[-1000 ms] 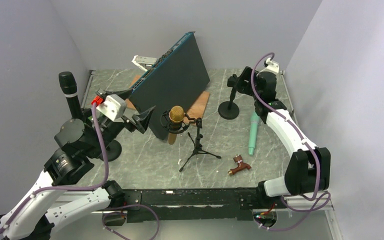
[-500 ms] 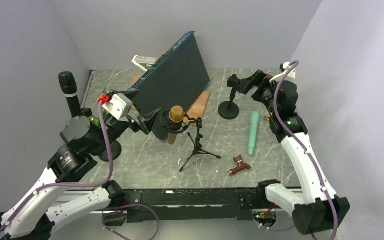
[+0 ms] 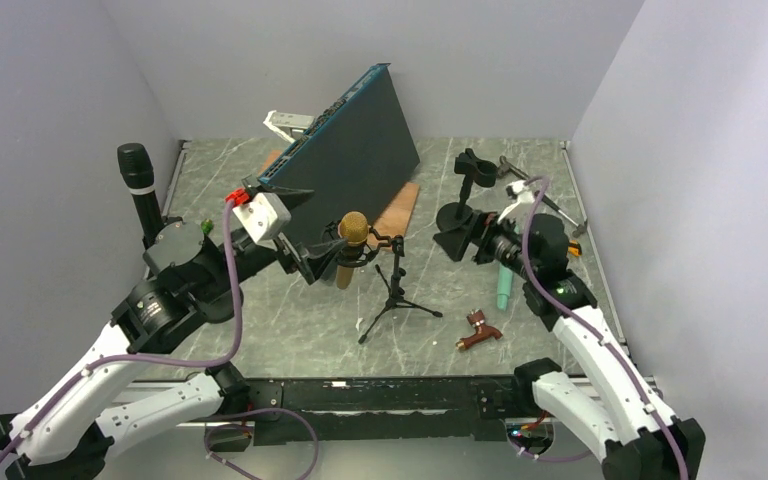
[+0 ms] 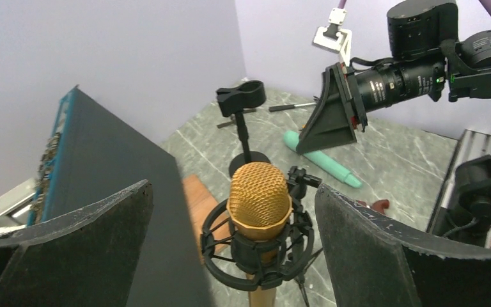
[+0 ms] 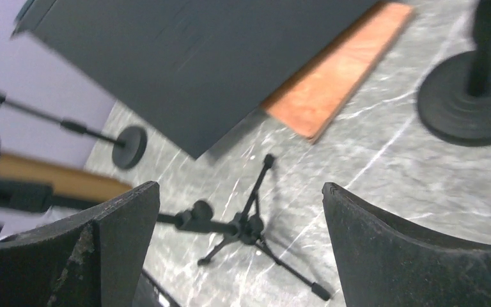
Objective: Remove the microphone from the stand
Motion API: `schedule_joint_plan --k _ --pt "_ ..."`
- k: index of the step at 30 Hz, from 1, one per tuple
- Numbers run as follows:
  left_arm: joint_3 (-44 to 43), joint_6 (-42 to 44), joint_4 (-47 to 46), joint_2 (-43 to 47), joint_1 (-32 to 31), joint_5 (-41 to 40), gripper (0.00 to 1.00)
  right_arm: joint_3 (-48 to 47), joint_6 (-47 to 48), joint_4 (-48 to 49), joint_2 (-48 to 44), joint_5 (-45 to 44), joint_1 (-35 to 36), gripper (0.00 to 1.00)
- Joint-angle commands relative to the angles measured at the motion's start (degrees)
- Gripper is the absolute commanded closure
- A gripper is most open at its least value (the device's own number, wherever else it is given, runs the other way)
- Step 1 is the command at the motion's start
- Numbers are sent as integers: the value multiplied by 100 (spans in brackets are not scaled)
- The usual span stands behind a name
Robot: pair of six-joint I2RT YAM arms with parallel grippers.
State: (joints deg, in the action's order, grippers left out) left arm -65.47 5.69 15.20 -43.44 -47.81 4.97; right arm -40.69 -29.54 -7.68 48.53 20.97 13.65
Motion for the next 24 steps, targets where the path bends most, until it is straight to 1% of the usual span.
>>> schedule_joint_plan --k 1,2,5,7,9,12,13,15,20,24 --pt "42 -75 -306 -46 13 568 1 215 712 709 -362 37 852 0" --pt "55 -51 -322 -58 13 619 1 317 820 738 -396 -84 1128 0" --pt "69 -9 -324 -106 7 712 1 606 1084 1274 -506 -425 1957 0" --pt "65 2 -310 -155 5 716 1 797 1149 1572 -521 -748 2318 0" --pt "64 15 -306 -217 7 723 1 933 1098 1838 -455 -964 2488 1" --pt "47 3 -268 -353 4 733 1 1114 935 2380 -310 -1072 2638 8" --pt "33 2 -242 -403 5 729 1 1168 933 2591 -269 -1070 2719 11" --pt "9 5 -215 -479 7 717 1 1237 1060 2922 -160 -1175 2989 14" --pt "29 -6 -226 -574 -6 722 2 1151 1654 3069 175 -2028 3747 17" --pt "20 -1 -211 -640 -15 721 6 1114 1793 3106 243 -2493 4002 20"
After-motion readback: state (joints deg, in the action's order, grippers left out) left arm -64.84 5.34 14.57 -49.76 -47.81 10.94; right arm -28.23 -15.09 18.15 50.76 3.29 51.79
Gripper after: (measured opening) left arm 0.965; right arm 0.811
